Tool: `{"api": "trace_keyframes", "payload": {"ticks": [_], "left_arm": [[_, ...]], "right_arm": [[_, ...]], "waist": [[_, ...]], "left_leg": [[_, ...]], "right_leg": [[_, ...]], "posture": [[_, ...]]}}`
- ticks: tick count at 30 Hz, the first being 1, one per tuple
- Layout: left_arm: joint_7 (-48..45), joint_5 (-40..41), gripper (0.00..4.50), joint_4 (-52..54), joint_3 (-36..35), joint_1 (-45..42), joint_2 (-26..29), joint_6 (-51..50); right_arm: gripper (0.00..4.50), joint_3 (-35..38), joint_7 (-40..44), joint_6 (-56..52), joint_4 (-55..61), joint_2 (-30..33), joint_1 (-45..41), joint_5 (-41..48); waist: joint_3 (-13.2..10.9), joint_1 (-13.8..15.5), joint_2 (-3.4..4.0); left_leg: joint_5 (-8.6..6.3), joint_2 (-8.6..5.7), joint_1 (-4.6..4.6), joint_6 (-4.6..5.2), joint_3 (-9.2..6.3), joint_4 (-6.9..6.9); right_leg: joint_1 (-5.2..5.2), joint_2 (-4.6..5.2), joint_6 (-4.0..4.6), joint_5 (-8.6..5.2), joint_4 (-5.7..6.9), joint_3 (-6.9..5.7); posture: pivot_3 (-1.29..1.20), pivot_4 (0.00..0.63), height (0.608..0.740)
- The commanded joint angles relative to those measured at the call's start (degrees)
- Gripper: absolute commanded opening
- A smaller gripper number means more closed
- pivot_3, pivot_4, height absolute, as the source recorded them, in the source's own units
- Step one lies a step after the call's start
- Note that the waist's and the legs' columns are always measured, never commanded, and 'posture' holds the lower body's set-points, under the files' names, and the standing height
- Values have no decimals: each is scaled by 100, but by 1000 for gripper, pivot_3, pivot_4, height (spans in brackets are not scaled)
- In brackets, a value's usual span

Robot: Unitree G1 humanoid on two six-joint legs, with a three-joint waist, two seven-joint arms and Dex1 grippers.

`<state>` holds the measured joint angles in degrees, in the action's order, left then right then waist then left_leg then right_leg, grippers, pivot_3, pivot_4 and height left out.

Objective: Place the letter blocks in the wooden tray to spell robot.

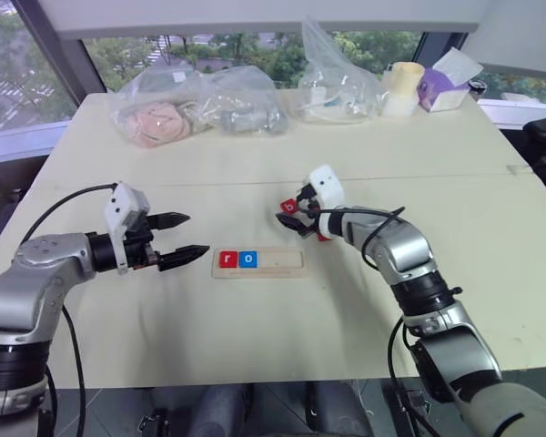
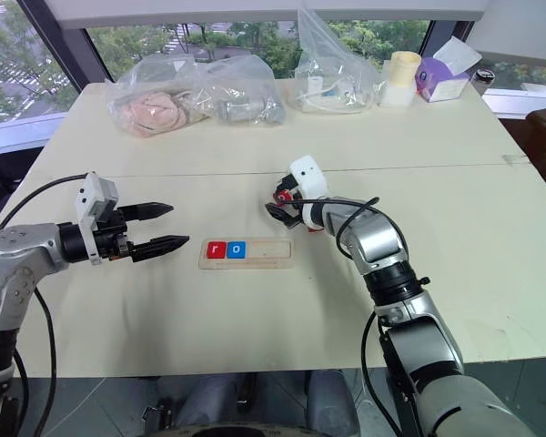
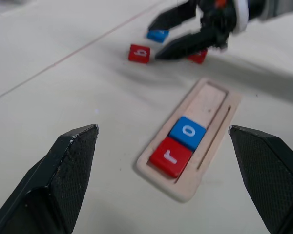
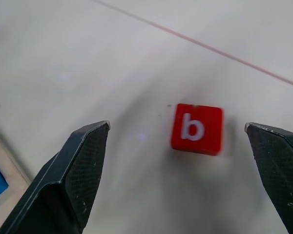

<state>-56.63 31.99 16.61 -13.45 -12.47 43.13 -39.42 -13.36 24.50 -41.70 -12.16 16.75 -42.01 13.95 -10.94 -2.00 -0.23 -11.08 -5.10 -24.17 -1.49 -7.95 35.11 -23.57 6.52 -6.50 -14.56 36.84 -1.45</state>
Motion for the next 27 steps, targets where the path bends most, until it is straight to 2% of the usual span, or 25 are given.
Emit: {"api": "trace_keyframes", "payload": {"ticks": [1, 9, 12, 15, 17, 22, 27], "left_arm": [[428, 218, 4476, 467, -357, 185, -92, -72], [967, 466, 4476, 870, -472, 504, -174, -155], [1025, 400, 4500, 835, -343, 507, -157, -72], [1043, 333, 4500, 785, -208, 454, -153, -6], [1056, 340, 4500, 776, -155, 420, -149, 10], [1014, 344, 4500, 800, 94, 256, -120, 21], [916, 278, 4500, 1109, 660, 145, -93, 9]], "right_arm": [[4500, -61, -68, 262, -402, -273, -282, -291], [4500, 188, -185, 768, -1523, -674, -481, -591], [3619, 245, -249, 912, -1706, -789, -561, -689], [2043, 290, -288, 956, -1840, -847, -662, -792], [1152, 311, -268, 948, -1851, -848, -679, -833], [1161, 439, -265, 976, -1304, -719, -592, -872], [1161, 1313, -708, -492, 1029, -352, -32, -488]], "waist": [[0, -16, 0], [1, -36, 1], [1, -38, 1], [1, -41, 1], [1, -50, 1], [1, -44, 1], [0, 57, 3]], "left_leg": [[1, 0, 8, -2, 3, 0], [6, 4, 44, -10, 6, -5], [6, 5, 48, -10, 7, -6], [6, 4, 49, -10, 10, -7], [6, 5, 49, -11, 12, -11], [5, 5, 49, -10, 17, -15], [5, 2, 43, -10, 19, -17]], "right_leg": [[0, 0, 1, 0, 12, 7], [16, -10, 13, -1, 26, 19], [18, -10, 27, -9, 27, 21], [17, -11, 27, -9, 27, 24], [15, -11, 26, -8, 27, 27], [10, -14, 21, -6, 27, 36], [6, -10, 13, -2, 25, 45]], "posture": [[0, 150, 740], [0, 150, 740], [0, 150, 740], [0, 150, 740], [0, 150, 740], [0, 150, 740], [0, 150, 740]]}}
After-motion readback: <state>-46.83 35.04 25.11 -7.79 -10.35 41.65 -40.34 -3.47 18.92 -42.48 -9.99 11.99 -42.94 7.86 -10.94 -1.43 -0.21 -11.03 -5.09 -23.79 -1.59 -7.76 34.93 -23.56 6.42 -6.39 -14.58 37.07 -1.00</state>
